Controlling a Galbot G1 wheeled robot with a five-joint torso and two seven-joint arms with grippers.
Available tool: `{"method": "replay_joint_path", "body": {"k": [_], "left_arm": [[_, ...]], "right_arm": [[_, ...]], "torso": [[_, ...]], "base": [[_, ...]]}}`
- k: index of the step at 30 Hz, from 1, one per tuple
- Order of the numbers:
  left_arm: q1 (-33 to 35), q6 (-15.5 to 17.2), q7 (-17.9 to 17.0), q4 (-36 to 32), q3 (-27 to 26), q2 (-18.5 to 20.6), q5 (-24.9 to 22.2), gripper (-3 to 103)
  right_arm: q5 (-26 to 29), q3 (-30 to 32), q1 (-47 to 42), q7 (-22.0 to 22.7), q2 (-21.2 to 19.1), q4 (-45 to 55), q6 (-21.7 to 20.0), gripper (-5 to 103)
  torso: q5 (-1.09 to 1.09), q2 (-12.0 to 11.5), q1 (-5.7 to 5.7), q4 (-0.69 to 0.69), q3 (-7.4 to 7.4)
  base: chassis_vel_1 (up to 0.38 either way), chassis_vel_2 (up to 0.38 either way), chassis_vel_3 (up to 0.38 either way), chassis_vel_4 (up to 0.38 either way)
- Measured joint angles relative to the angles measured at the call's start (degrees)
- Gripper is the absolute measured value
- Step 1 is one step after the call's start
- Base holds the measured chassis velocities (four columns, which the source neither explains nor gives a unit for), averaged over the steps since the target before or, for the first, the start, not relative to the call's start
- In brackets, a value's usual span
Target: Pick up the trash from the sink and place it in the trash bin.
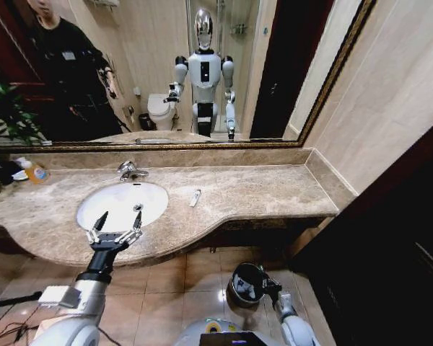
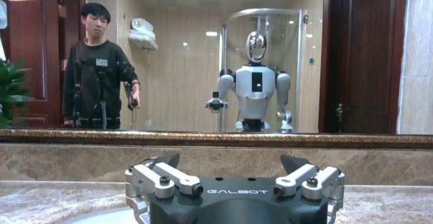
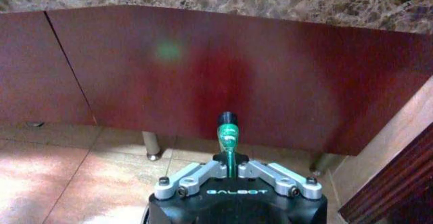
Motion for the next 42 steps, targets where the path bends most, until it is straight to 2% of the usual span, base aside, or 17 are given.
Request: {"method": "replay_joint_path", "body": {"k": [8, 15, 18, 19, 20, 22, 23, 25, 26, 29, 30, 34, 36, 37, 38, 41, 42], "left_arm": [[0.0, 0.0, 0.0, 0.0, 0.0, 0.0, 0.0, 100], [0.0, 0.0, 0.0, 0.0, 0.0, -0.01, 0.0, 100], [0.0, 0.0, 0.0, 0.0, 0.0, 0.0, 0.0, 100], [0.0, 0.0, 0.0, 0.0, 0.0, -0.01, 0.0, 100], [0.0, 0.0, 0.0, 0.0, 0.0, 0.0, 0.0, 100], [0.0, 0.0, 0.0, 0.0, 0.0, 0.0, 0.0, 100], [0.0, 0.0, 0.0, 0.0, 0.0, 0.0, 0.0, 100], [0.0, 0.0, 0.0, 0.0, 0.0, 0.0, 0.0, 100], [0.0, 0.0, 0.0, 0.0, 0.0, 0.0, 0.0, 100], [0.0, 0.0, 0.0, 0.0, 0.0, 0.0, 0.0, 100], [0.0, 0.0, 0.0, 0.0, 0.0, 0.0, 0.0, 100], [0.0, 0.0, 0.0, 0.0, 0.0, 0.0, 0.0, 100], [0.0, 0.0, 0.0, 0.0, 0.0, 0.0, 0.0, 100], [0.0, 0.0, 0.0, 0.0, 0.0, 0.0, 0.0, 100], [0.0, 0.0, 0.0, 0.0, 0.0, 0.0, 0.0, 100], [0.0, 0.0, 0.0, 0.0, 0.0, 0.0, 0.0, 100], [0.0, 0.0, 0.0, 0.0, 0.0, 0.0, 0.0, 100]], "right_arm": [[-1.58, -0.34, 1.58, 0.45, 2.27, -2.41, 0.11, 2], [-1.73, -0.71, 2.03, 0.96, 2.57, -2.66, -0.06, 3], [-1.83, -0.86, 2.0, 1.01, 2.9, -2.4, -0.38, 10], [-1.86, -0.87, 1.98, 1.03, 3.09, -2.31, -0.46, 16], [-1.86, -0.88, 1.97, 1.04, 3.15, -2.28, -0.49, 16], [-1.89, -0.92, 1.9, 1.17, 3.47, -2.15, -0.63, 26], [-1.89, -0.92, 1.9, 1.17, 3.47, -2.15, -0.63, 26], [-2.01, -1.0, 1.75, 1.33, 3.58, -1.91, -0.64, 37], [-2.01, -1.0, 1.75, 1.33, 3.58, -1.91, -0.64, 37], [-2.31, -1.1, 1.66, 1.58, 3.65, -1.68, -0.64, 53], [-2.31, -1.1, 1.66, 1.58, 3.65, -1.68, -0.64, 53], [-2.48, -1.23, 1.63, 1.7, 3.85, -1.51, -0.66, 75], [-2.56, -1.27, 1.62, 1.71, 3.95, -1.51, -0.65, 75], [-2.6, -1.28, 1.6, 1.73, 4.05, -1.49, -0.65, 80], [-2.6, -1.28, 1.6, 1.73, 4.05, -1.49, -0.65, 80], [-2.64, -1.31, 1.55, 1.8, 4.28, -1.47, -0.62, 96], [-2.64, -1.31, 1.55, 1.8, 4.28, -1.47, -0.62, 96]], "torso": [[0.0, 0.0, 0.0, 0.0, 0.0], [0.0, 0.0, 0.0, 0.0, 0.0], [0.0, 0.0, 0.0, 0.0, 0.0], [-0.01, 0.0, 0.0, 0.0, 0.0], [0.0, 0.0, 0.0, 0.0, 0.0], [0.0, 0.0, 0.0, 0.0, 0.0], [0.0, 0.0, 0.0, 0.0, 0.0], [0.0, 0.0, 0.0, 0.0, 0.0], [0.0, 0.0, 0.0, 0.0, 0.0], [0.0, 0.0, 0.0, 0.0, 0.0], [0.0, 0.0, 0.0, 0.0, 0.0], [0.0, 0.0, 0.0, 0.0, 0.0], [0.0, 0.0, 0.0, 0.0, 0.0], [0.0, 0.0, 0.0, 0.0, 0.0], [0.0, 0.0, 0.0, 0.0, 0.0], [0.0, 0.0, 0.0, 0.0, 0.0], [0.0, 0.0, 0.0, 0.0, 0.0]], "base": [[0.0, 0.0, 0.0, 0.0], [0.0, 0.0, 0.0, 0.0], [0.0, 0.0, 0.0, 0.0], [0.0, 0.0, 0.0, 0.0], [0.0, 0.0, 0.0, 0.0], [0.0, 0.0, 0.0, 0.0], [0.0, 0.0, 0.0, 0.0], [0.0, 0.0, 0.0, 0.0], [0.0, 0.0, 0.0, 0.0], [0.0, 0.0, 0.0, 0.0], [0.0, 0.0, 0.0, 0.0], [0.0, 0.0, 0.0, 0.0], [0.0, 0.0, 0.0, 0.0], [0.0, 0.0, 0.0, 0.0], [0.0, 0.0, 0.0, 0.0], [0.0, 0.0, 0.0, 0.0], [0.0, 0.0, 0.0, 0.0]]}}
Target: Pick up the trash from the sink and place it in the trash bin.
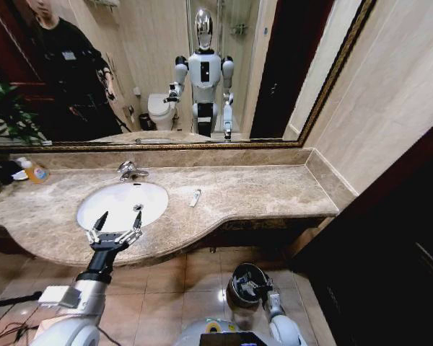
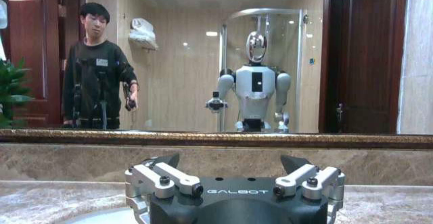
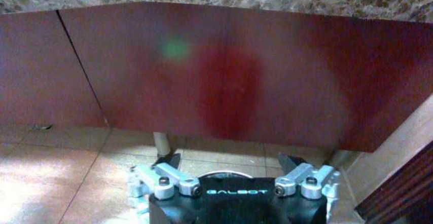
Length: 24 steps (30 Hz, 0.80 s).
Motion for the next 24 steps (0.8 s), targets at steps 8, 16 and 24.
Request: {"method": "replay_joint_path", "body": {"k": [8, 16, 24], "left_arm": [[0.0, 0.0, 0.0, 0.0, 0.0, 0.0, 0.0, 100], [0.0, 0.0, 0.0, 0.0, 0.0, 0.0, 0.0, 100], [0.0, 0.0, 0.0, 0.0, 0.0, 0.0, 0.0, 100]], "right_arm": [[-0.1, -0.06, -0.54, 0.44, 0.01, 0.75, 0.16, 100], [-0.18, -0.19, -0.9, 0.53, 0.17, 1.72, 0.16, 100], [1.79, 0.22, -6.97, 1.05, -0.98, 12.68, -0.51, 100]], "torso": [[0.0, 0.0, 0.0, 0.0, 0.0], [0.0, 0.0, 0.0, 0.0, 0.0], [0.0, 0.0, 0.0, 0.0, 0.0]], "base": [[0.0, 0.0, 0.0, 0.0], [0.0, 0.0, 0.0, 0.0], [0.0, 0.0, 0.0, 0.0]]}}
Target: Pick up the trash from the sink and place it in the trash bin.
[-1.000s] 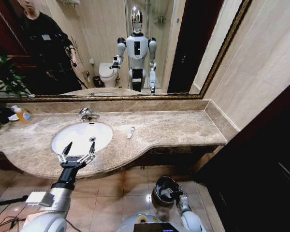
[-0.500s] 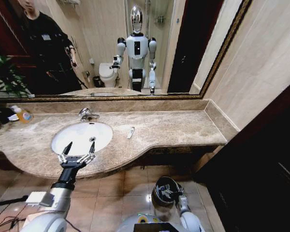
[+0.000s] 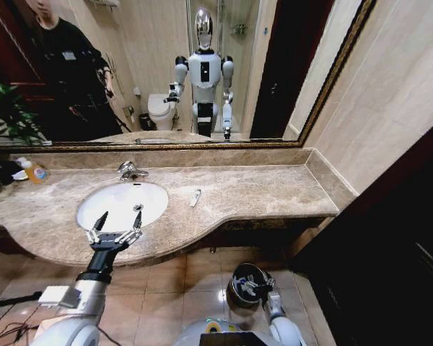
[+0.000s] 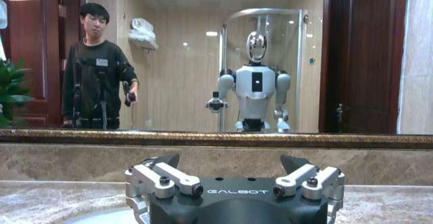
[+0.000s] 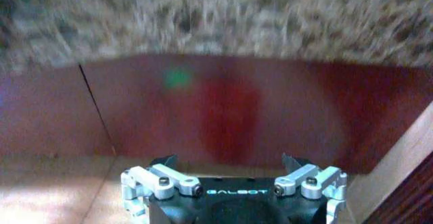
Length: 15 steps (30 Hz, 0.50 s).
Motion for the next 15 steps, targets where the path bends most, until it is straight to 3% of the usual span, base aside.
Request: {"method": "replay_joint_path", "body": {"k": [15], "left_arm": [[0.0, 0.0, 0.0, 0.0, 0.0, 0.0, 0.0, 100]], "right_arm": [[2.02, -0.28, -9.6, -1.53, -1.51, 28.4, -6.84, 100]], "torso": [[-0.01, 0.0, 0.0, 0.0, 0.0]], "base": [[0.0, 0.0, 0.0, 0.0]]}}
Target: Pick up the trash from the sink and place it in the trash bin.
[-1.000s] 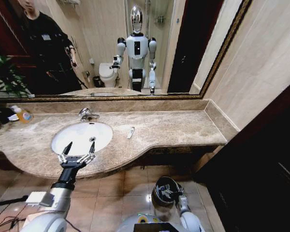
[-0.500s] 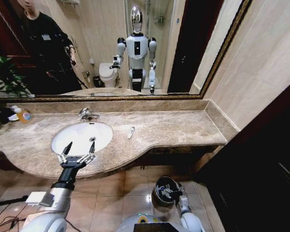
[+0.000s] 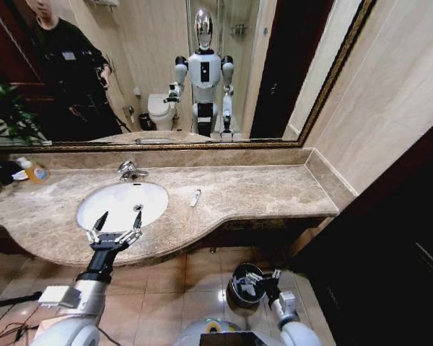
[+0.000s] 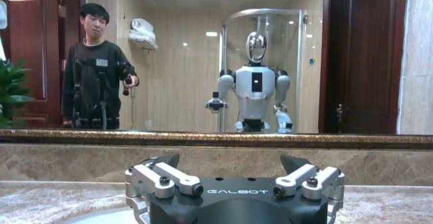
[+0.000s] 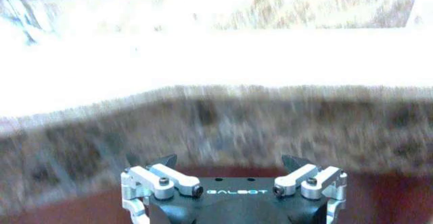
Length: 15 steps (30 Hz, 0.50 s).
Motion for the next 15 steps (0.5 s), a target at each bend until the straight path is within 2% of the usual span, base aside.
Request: {"method": "replay_joint_path", "body": {"k": [2, 3, 6, 7, 9, 15], "left_arm": [[0.0, 0.0, 0.0, 0.0, 0.0, 0.0, 0.0, 100], [0.0, 0.0, 0.0, 0.0, 0.0, 0.0, 0.0, 100], [0.0, 0.0, 0.0, 0.0, 0.0, 0.0, 0.0, 100], [0.0, 0.0, 0.0, 0.0, 0.0, 0.0, 0.0, 100], [0.0, 0.0, 0.0, 0.0, 0.0, 0.0, 0.0, 100], [0.0, 0.0, 0.0, 0.0, 0.0, 0.0, 0.0, 100]], "right_arm": [[1.09, -1.0, 1.23, 0.55, -1.33, 3.28, -2.59, 100], [1.09, -1.0, 1.23, 0.55, -1.33, 3.28, -2.59, 100], [3.86, -2.18, 5.18, 1.36, -4.84, 5.8, -6.59, 100], [3.86, -2.18, 5.18, 1.36, -4.84, 5.8, -6.59, 100], [6.04, -2.59, 8.02, 1.34, -7.69, 6.44, -8.7, 100], [9.46, -3.41, 12.56, 0.65, -12.42, 6.07, -10.49, 100]], "torso": [[0.01, 0.0, 0.0, 0.0, 0.0], [0.01, 0.0, 0.0, 0.0, 0.0], [0.0, 0.0, 0.0, 0.01, 0.0], [0.0, 0.0, 0.0, 0.01, 0.0], [0.01, 0.0, 0.0, 0.01, 0.0], [0.02, 0.0, 0.0, 0.0, 0.01]], "base": [[0.0, 0.0, 0.0, 0.0], [0.0, 0.0, 0.0, 0.0], [0.0, 0.0, 0.0, 0.0], [0.0, 0.0, 0.0, 0.0], [0.0, 0.0, 0.0, 0.0], [0.0, 0.0, 0.0, 0.0]]}}
